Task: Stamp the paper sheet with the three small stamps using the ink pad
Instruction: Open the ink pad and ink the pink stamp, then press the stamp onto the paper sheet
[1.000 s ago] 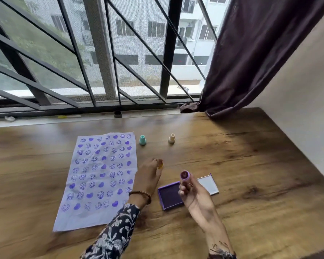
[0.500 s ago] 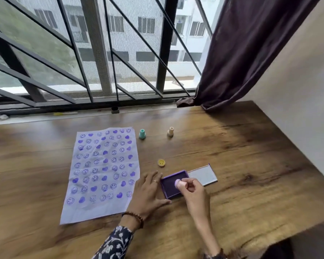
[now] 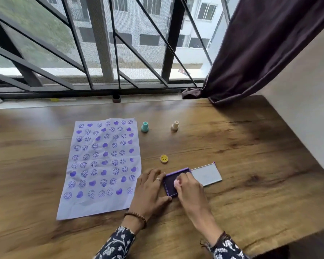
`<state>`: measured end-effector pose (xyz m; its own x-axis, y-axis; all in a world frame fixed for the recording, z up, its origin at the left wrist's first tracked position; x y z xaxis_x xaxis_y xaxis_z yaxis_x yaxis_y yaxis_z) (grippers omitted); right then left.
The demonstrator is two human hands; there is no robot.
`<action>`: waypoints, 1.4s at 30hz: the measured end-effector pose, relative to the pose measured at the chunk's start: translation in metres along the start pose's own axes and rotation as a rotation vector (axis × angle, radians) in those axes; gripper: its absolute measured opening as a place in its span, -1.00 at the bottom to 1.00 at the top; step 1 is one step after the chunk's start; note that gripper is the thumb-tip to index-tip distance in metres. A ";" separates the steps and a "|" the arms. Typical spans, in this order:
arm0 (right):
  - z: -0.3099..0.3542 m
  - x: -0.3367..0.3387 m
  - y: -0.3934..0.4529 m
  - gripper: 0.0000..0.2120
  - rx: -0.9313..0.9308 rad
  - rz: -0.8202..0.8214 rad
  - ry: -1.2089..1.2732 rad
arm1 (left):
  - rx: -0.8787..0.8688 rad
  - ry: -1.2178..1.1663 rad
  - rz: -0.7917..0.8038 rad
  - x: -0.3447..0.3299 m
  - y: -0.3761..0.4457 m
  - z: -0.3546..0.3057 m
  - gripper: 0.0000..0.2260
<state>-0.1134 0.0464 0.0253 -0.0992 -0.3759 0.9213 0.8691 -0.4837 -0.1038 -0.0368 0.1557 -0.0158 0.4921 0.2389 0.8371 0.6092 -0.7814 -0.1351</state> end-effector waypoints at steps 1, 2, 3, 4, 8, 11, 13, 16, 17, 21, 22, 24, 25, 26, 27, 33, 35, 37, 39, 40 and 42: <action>-0.001 0.002 0.003 -0.84 0.008 0.032 -0.008 | 0.002 -0.004 0.000 0.000 0.000 0.000 -0.35; -0.001 0.005 0.006 -0.85 0.018 0.061 -0.010 | 0.004 -0.007 -0.002 0.000 0.000 0.000 -0.35; -0.002 0.008 0.010 -0.86 0.027 0.093 -0.011 | 0.007 -0.008 -0.004 0.000 0.000 -0.001 -0.35; -0.003 0.011 0.014 -0.87 0.027 0.136 -0.018 | 0.010 -0.008 -0.007 0.000 0.001 -0.001 -0.35; -0.002 0.021 0.032 -0.88 -0.002 0.301 -0.064 | 0.019 -0.012 -0.001 0.001 0.000 -0.006 -0.35; 0.016 0.027 0.049 -0.89 -0.026 0.451 -0.232 | 0.023 -0.015 -0.001 0.006 0.000 -0.010 -0.36; 0.026 0.034 0.061 -0.91 -0.080 0.558 -0.320 | 0.019 -0.001 0.059 0.009 -0.003 -0.011 -0.31; 0.025 0.038 0.062 -0.87 -0.187 0.581 -0.215 | 0.012 -0.036 0.097 0.023 -0.014 0.001 -0.23; 0.024 0.038 0.056 -0.85 -0.227 0.515 -0.135 | -0.005 -0.036 0.071 0.033 -0.021 0.011 -0.27; 0.041 0.025 0.009 -0.71 -0.359 0.210 0.574 | -0.046 -0.043 -0.128 0.077 -0.059 0.085 -0.55; 0.051 0.017 -0.003 -0.74 -0.381 0.178 0.719 | -0.043 -0.068 -0.174 0.087 -0.070 0.108 -0.59; 0.072 0.000 -0.025 -0.86 -0.435 0.144 0.926 | -0.013 -0.080 -0.219 0.104 -0.090 0.152 -0.64; 0.084 -0.008 -0.034 -0.89 -0.452 0.130 0.985 | 0.001 -0.083 -0.227 0.110 -0.099 0.171 -0.65; 0.095 -0.016 -0.041 -0.90 -0.451 0.124 1.019 | 0.010 -0.081 -0.219 0.115 -0.105 0.188 -0.61; 0.107 -0.023 -0.047 -0.90 -0.442 0.128 1.042 | 0.005 -0.063 -0.207 0.119 -0.109 0.201 -0.50; 0.177 -0.064 -0.061 -0.94 -0.404 0.155 0.975 | -0.028 0.009 0.007 0.110 -0.117 0.238 -0.47; 0.197 -0.073 -0.062 -0.92 -0.369 0.097 0.778 | -0.023 0.004 0.014 0.109 -0.117 0.238 -0.47; 0.218 -0.076 -0.060 -0.95 -0.294 0.058 0.553 | -0.016 -0.002 0.018 0.109 -0.118 0.236 -0.47; 0.237 -0.071 -0.056 -0.91 -0.189 0.045 0.370 | -0.017 -0.008 0.027 0.110 -0.119 0.234 -0.46; 0.247 -0.068 -0.052 -0.89 -0.142 0.044 0.300 | -0.017 -0.013 0.033 0.110 -0.120 0.234 -0.46; 0.261 -0.056 -0.047 -0.87 -0.063 0.032 0.187 | -0.018 -0.019 0.040 0.110 -0.120 0.233 -0.46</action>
<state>-0.0222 0.2960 0.0764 -0.1648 -0.5293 0.8323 0.8417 -0.5153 -0.1610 0.0899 0.4101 -0.0309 0.5281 0.2178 0.8208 0.5777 -0.8006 -0.1592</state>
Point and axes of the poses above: each hand's wrist, its own y-axis towards the middle knuckle, its own x-axis out of the back of the hand, z = x × y, the point moved 2 cm from there along y, towards the middle knuckle, and after that the axes turned 4 degrees about z, right-handed, at the moved point
